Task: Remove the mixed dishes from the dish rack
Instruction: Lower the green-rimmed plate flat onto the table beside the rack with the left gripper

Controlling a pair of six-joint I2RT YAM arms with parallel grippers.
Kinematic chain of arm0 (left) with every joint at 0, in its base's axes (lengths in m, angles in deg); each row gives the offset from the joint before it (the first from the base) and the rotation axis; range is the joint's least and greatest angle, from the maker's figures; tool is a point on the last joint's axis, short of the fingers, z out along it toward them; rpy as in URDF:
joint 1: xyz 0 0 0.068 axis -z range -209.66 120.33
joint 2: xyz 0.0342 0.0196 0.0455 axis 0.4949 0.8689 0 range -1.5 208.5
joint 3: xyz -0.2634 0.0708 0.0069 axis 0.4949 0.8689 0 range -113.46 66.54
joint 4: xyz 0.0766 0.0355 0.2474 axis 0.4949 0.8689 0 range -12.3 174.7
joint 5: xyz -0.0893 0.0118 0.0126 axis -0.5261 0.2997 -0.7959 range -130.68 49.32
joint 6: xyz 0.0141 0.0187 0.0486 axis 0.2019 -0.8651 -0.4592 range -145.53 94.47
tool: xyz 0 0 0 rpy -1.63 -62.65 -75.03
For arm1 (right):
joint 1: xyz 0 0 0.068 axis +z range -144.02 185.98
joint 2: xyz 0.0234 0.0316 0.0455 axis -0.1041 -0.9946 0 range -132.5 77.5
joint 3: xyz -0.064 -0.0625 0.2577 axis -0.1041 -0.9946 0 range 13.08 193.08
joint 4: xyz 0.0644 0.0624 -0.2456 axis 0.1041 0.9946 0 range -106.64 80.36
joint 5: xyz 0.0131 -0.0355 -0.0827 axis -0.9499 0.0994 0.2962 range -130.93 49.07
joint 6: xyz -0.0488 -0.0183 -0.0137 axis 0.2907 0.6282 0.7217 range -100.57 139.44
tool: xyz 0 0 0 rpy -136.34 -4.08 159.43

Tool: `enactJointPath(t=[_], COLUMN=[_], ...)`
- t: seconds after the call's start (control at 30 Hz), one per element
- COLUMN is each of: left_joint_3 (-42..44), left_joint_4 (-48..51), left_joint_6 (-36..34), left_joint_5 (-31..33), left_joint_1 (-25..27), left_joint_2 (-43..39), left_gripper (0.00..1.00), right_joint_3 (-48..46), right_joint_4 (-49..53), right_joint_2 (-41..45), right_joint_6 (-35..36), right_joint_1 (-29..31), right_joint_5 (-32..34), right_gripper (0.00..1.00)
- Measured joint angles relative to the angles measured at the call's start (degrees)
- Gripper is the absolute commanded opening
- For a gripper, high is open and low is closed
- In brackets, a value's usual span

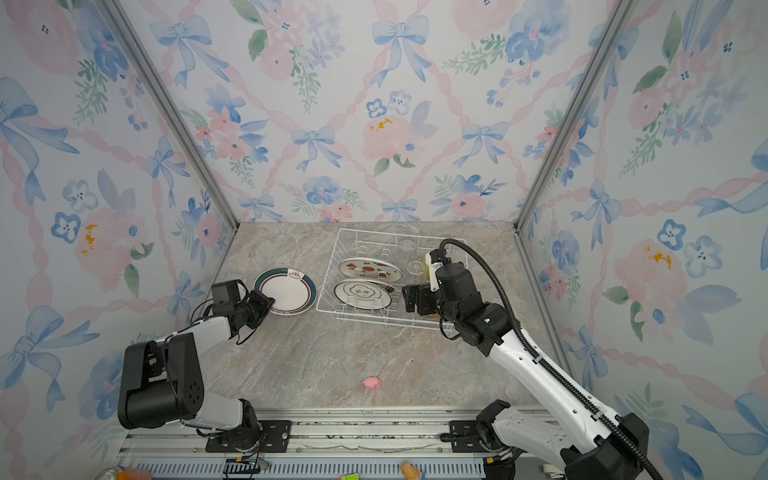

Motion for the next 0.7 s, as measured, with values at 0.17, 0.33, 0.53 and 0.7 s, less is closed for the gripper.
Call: enactJointPath(t=[0.17,0.33,0.53,0.7], left_joint_3=[0.96,2.38,2.45,2.89], left_joint_4=[-1.42,-0.59,-2.8,-1.42], left_joint_6=[-0.72,-2.14,-4.17,-4.96], left_joint_5=[0.24,1.14,1.49,3.82], left_joint_1=[1.14,1.4,2.23,3.78], left_joint_2=[0.04,0.9,0.63,-1.05], left_gripper=[0.34,0.66,0.98,0.98], right_joint_3=[0.0,0.02,-0.35,-0.94], right_joint_4=[0.26,0.35,0.44,0.48], right_joint_2=[-0.52,-0.92,-1.11,-2.58], right_joint_6=[-0.28,-0.7,-0.9,-0.79], right_joint_1=[0.0,0.0,0.07,0.33], right_joint_5=[0.0,0.0,-0.04,-0.44], right_gripper=[0.97,0.97,0.97,0.97])
